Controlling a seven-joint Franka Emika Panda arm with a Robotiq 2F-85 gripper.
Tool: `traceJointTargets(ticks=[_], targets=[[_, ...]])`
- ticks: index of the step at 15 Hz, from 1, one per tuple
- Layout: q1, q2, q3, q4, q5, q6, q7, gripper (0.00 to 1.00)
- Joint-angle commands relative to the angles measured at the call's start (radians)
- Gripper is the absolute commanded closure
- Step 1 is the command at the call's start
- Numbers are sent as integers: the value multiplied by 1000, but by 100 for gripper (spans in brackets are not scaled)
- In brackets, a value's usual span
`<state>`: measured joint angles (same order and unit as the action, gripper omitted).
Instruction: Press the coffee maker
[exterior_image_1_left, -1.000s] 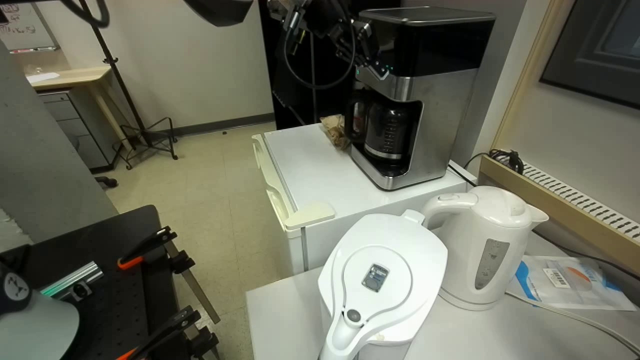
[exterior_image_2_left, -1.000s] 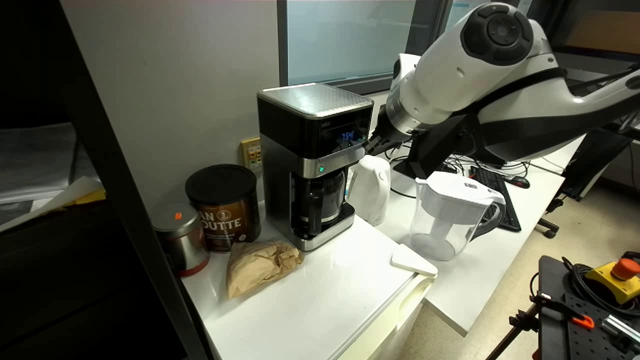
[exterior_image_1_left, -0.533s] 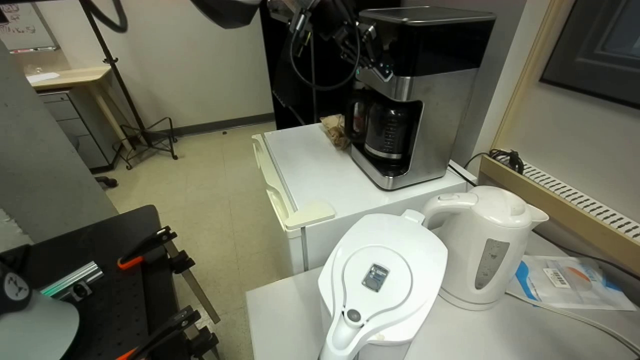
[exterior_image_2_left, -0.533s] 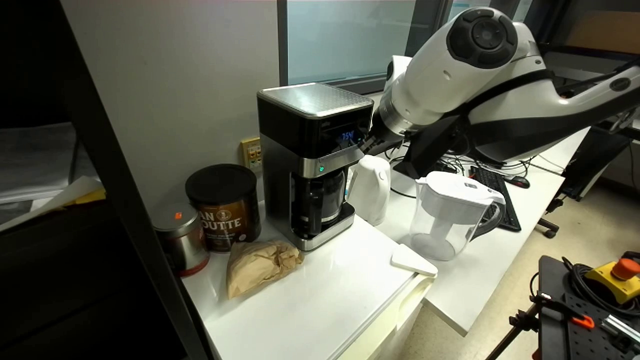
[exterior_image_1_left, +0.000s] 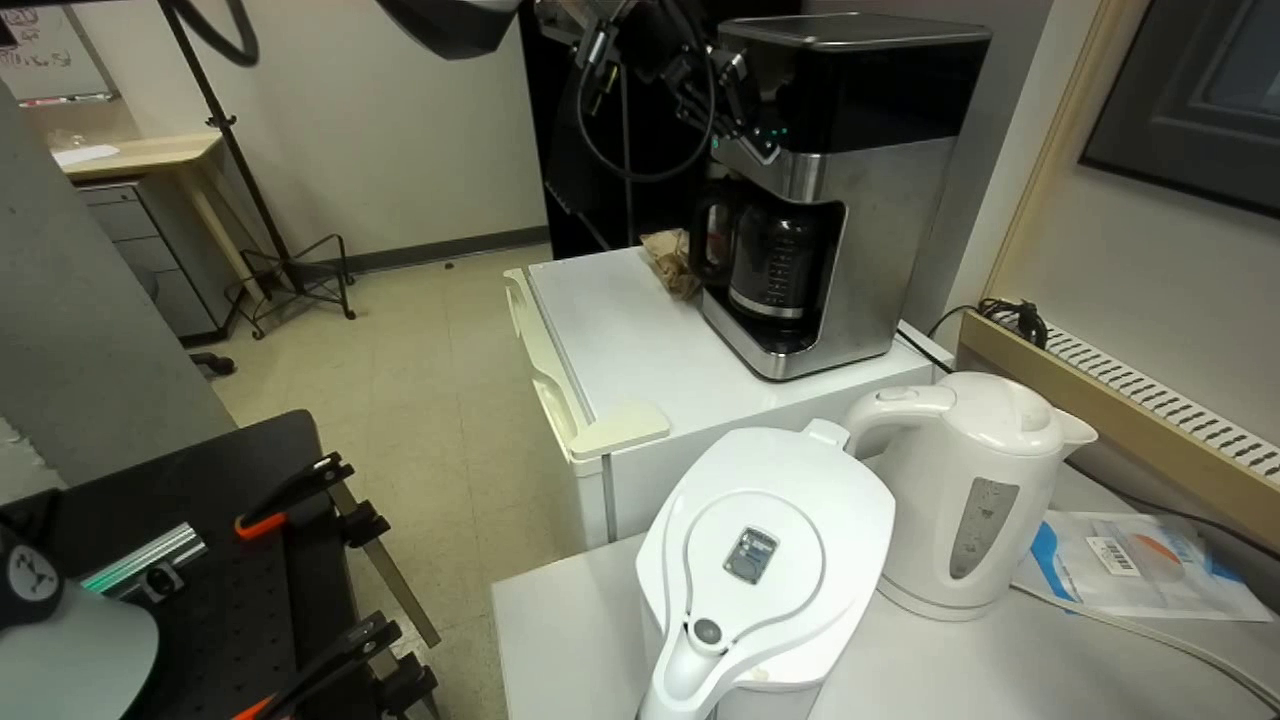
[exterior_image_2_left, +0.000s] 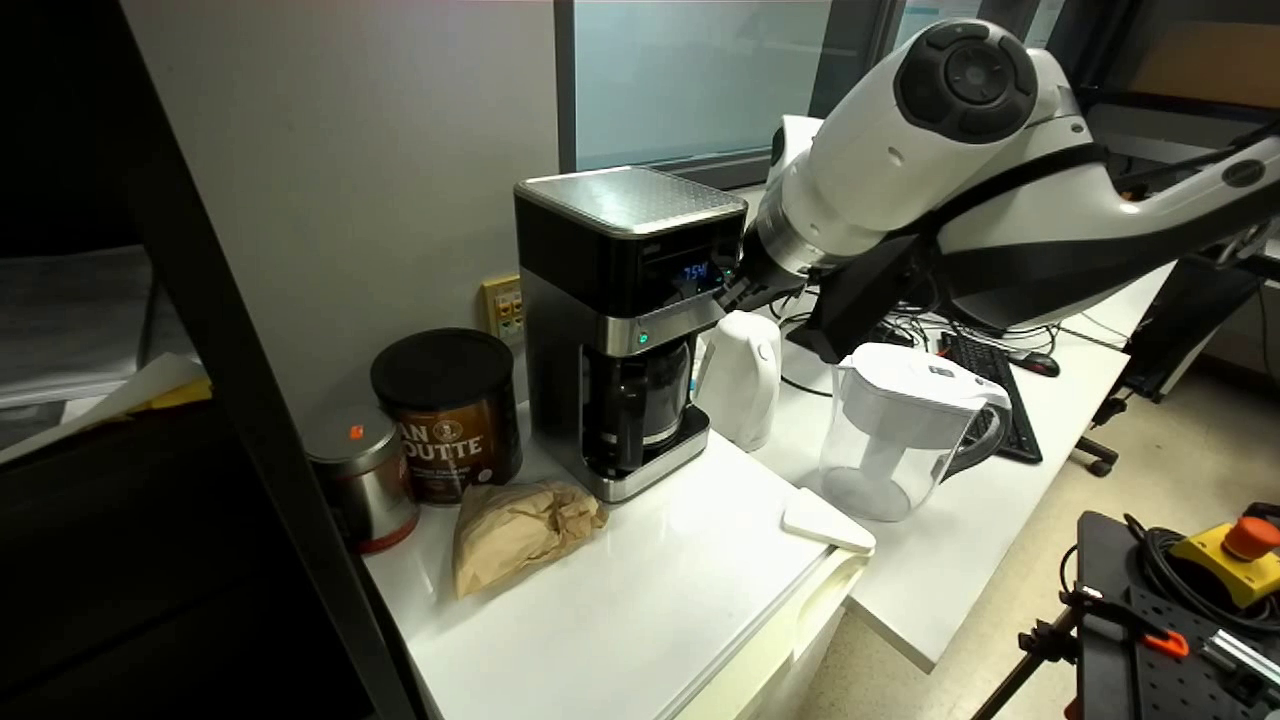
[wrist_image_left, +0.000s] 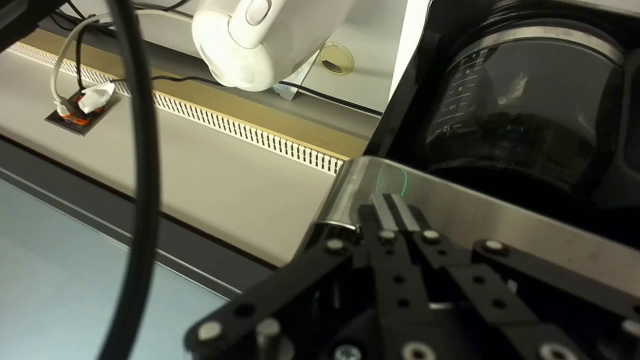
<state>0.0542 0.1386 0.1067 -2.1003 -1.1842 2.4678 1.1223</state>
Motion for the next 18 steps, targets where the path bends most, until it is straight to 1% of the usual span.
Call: traceJointTargets(ticks=[1, 4, 7, 11, 18], targets=[[19, -95, -13, -96, -34, 43, -5, 100], [17, -175, -11, -183, -75, 89, -28, 100], [8, -275, 1, -279, -159, 139, -40, 100], [9, -390, -1, -388, -258, 217, -70, 100], [5, -501, -8, -485, -363, 298, -96, 100]])
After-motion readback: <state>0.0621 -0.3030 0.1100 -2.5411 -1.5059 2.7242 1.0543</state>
